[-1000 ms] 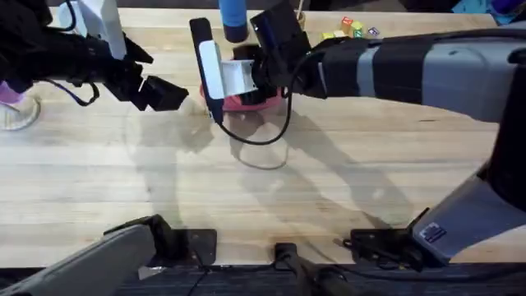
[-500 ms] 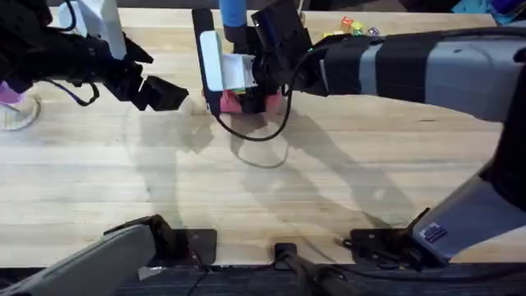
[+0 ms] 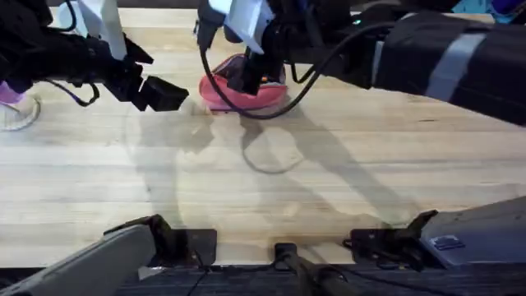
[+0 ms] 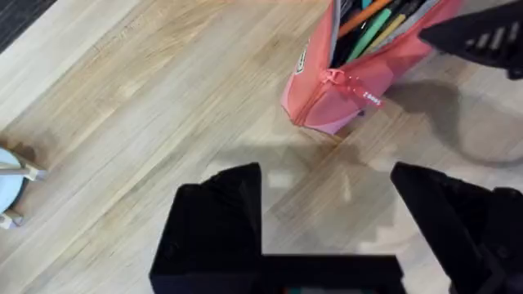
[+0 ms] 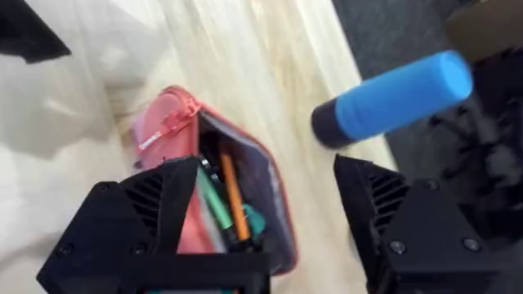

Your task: Unzip the bag, pick up the pens from the table one at a time and place them inside, then zip the bag closed.

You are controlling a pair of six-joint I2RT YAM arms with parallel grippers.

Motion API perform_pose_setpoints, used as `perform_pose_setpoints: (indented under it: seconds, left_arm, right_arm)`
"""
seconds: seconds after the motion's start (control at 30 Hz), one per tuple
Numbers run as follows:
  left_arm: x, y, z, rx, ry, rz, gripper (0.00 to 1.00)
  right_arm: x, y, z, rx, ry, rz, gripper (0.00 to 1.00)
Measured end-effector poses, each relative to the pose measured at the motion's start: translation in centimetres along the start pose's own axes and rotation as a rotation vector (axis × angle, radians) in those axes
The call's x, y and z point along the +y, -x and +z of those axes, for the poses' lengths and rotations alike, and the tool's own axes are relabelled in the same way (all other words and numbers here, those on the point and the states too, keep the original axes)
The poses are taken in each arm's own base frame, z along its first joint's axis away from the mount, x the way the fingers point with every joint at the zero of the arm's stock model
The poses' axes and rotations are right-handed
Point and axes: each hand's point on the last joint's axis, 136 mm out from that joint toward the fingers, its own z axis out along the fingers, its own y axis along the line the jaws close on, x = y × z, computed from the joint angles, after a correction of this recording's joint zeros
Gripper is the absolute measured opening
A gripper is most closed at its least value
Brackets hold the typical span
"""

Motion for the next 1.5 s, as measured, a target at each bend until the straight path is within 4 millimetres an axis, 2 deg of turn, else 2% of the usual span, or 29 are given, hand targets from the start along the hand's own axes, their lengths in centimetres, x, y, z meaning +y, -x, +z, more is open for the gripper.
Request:
perform_pose_setpoints:
  seconds: [0.27,0.4,0.57,0.77,0.93,1.17,1.3,1.5]
  left_arm:
    - [-0.9,0.8,-0.3,-0.073,-0.056,0.062,0.995]
    - [-0.2,-1.3,-1.5,-0.150,-0.069,0.040,0.995]
    - [-0.7,-2.0,-2.1,-0.283,-0.089,0.079,0.994]
    - [-2.2,-3.4,-0.3,-0.334,-0.162,0.126,0.994]
    - [-2.4,-4.4,1.6,-0.369,-0.222,0.108,0.994]
    - [-2.0,-5.4,3.7,-0.423,-0.291,0.044,0.993]
    - [-2.0,-6.0,4.7,-0.431,-0.323,0.002,0.993]
    - [-2.0,-5.9,4.8,-0.457,-0.338,-0.021,0.993]
  right_arm:
    - [1.6,-1.9,-0.7,0.087,0.064,0.136,0.997]
    - [1.7,-2.0,-0.7,0.093,0.066,0.165,0.998]
    - [1.9,-2.0,-0.7,0.103,0.064,0.316,0.997]
    - [2.4,-2.6,-0.8,0.142,0.062,0.598,0.997]
    - [2.4,-2.5,-0.8,0.146,0.055,0.745,0.997]
    - [2.4,-2.2,-1.3,0.142,0.056,0.813,0.997]
    - [3.0,-2.9,-1.7,0.180,0.066,0.826,0.997]
    - [3.6,-3.6,-1.9,0.220,0.075,0.836,0.997]
